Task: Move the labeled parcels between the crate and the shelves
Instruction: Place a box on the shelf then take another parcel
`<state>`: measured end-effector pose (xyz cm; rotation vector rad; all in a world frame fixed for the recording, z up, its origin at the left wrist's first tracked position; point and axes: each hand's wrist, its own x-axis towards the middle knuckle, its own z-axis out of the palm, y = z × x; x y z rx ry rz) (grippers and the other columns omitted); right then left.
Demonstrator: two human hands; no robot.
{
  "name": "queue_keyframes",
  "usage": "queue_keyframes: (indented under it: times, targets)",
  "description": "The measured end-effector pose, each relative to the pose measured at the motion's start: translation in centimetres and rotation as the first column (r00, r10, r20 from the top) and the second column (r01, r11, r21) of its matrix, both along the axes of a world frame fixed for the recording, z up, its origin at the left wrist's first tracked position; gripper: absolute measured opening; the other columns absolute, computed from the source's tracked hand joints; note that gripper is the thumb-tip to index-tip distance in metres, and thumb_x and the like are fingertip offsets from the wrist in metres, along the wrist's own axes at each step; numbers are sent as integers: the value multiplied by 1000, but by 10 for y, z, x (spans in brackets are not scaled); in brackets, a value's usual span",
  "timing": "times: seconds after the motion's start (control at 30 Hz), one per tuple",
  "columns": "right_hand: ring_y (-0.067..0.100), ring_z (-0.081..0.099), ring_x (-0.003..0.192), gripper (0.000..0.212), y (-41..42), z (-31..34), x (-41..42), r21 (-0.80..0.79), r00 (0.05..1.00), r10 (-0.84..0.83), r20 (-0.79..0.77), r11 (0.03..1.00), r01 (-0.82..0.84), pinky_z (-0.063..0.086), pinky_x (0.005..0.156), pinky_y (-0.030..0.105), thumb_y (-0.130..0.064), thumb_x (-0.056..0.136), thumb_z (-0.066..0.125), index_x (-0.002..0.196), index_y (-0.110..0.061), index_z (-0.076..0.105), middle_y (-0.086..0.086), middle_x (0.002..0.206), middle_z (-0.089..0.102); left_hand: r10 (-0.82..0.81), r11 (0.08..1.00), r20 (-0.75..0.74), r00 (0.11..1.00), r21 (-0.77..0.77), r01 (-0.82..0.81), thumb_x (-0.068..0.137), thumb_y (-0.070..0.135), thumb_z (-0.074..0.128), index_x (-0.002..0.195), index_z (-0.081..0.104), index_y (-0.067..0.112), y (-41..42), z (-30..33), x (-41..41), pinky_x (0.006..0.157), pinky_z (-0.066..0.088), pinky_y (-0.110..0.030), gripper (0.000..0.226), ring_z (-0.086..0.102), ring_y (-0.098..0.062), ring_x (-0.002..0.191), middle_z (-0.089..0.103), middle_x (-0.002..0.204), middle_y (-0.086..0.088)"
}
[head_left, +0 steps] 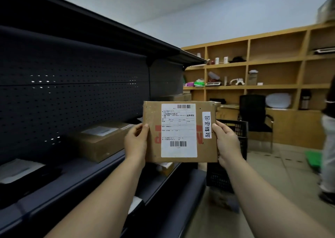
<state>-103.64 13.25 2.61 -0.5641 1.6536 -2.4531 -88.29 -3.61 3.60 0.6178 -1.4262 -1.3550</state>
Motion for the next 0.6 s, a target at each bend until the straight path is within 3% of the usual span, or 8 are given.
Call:
queue_keyframes:
  times: [0.1,0.23,0.37,0.5,0.6]
  targets:
    - [14,72,72,27,21,2,-56,13,999,-46,-12,999,46,55,51,27,-32,89,59,116,-30,60,-2,86,76,-37,999,-1,999,2,37,90,38,58,80,61,36,12,-1,-65,58,40,-24,11,56,-2,78,61,85,18]
    - [18,73,76,30,44,-4,-123,40,996,-85,-28,995,86,57,55,32,-36,89,59,119,-32,59,-1,87,76,-84,996,-14,996,-12,84,91,35,57,92,62,30,26,-8,-141,59,42,-24,7,57,-2,78,62,85,17]
    - [10,73,70,29,62,-16,-174,55,991,-133,-20,990,134,55,50,26,-33,90,58,119,-29,59,-5,82,76,-126,992,13,992,-2,126,91,31,58,93,61,27,34,-20,-204,70,47,-28,6,59,-7,80,64,86,12]
    - [12,73,75,31,73,-27,-219,79,987,-161,-2,984,160,54,50,25,-36,90,57,121,-29,58,-4,85,76,-162,987,-1,987,19,162,90,28,60,79,61,33,40,-31,-261,58,42,-21,11,58,-2,73,63,81,15]
    - [11,73,72,28,75,-36,-251,93,981,-191,18,978,189,53,48,24,-36,90,58,118,-32,59,-4,84,75,-201,979,15,980,44,200,89,30,61,76,61,34,39,-40,-300,58,43,-23,14,61,-7,76,66,84,11]
